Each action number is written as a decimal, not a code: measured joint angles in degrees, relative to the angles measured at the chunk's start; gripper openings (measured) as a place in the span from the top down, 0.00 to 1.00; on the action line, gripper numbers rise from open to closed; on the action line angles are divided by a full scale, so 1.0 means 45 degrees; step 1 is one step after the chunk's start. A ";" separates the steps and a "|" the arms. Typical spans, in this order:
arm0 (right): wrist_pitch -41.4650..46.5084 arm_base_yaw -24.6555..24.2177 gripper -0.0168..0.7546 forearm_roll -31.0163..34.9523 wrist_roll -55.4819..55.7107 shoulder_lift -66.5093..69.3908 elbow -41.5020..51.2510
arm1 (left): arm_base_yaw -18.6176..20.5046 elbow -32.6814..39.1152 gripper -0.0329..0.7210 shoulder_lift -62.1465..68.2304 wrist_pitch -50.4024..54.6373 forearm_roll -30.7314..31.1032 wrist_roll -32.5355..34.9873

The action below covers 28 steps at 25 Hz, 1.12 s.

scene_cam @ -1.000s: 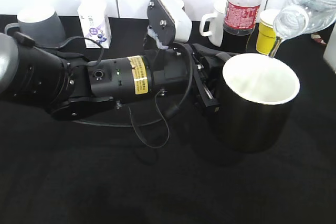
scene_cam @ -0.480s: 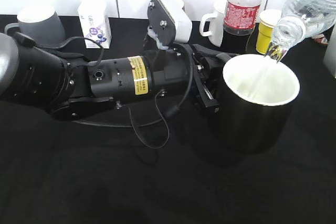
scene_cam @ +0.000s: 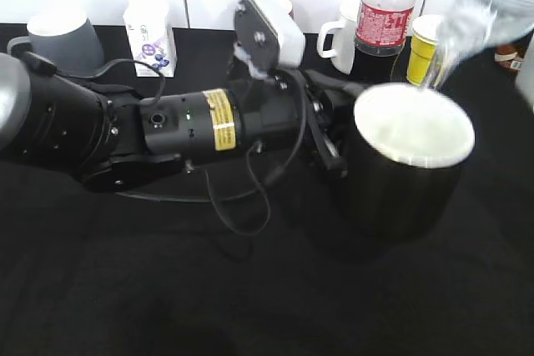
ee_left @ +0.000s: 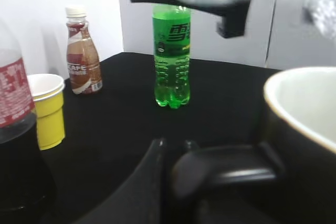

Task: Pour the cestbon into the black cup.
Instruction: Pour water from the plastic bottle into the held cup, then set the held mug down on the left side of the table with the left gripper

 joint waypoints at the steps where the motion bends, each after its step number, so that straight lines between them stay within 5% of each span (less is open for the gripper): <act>1: -0.0023 0.0000 0.34 -0.0026 0.1174 0.0016 0.0000 | 0.0000 0.0000 0.88 0.0000 -0.0106 -0.0497 0.0000; 6: -0.0037 0.0000 0.34 -0.0108 1.0749 0.0468 0.0000 | 0.0132 0.0000 0.88 0.0000 -0.0457 -0.0884 0.0000; 10: -0.0037 0.0000 0.34 -0.0094 1.8208 0.0729 0.0000 | 0.1441 0.0000 0.88 0.0000 -0.0467 -0.0969 0.0000; 19: -0.0051 0.0000 0.34 0.0043 1.9111 0.0756 0.0000 | 0.5074 0.1831 0.88 -0.0641 -0.1428 -0.0820 0.0274; 23: -0.0051 0.0000 0.34 0.0102 1.9122 0.0756 0.0000 | 0.6162 0.3365 0.88 -0.0666 -0.2392 -0.2880 0.1991; 28: -0.0070 0.0000 0.34 0.0102 1.9122 0.0767 0.0000 | 0.6285 0.3421 0.88 0.0265 -0.2967 -0.6162 0.3967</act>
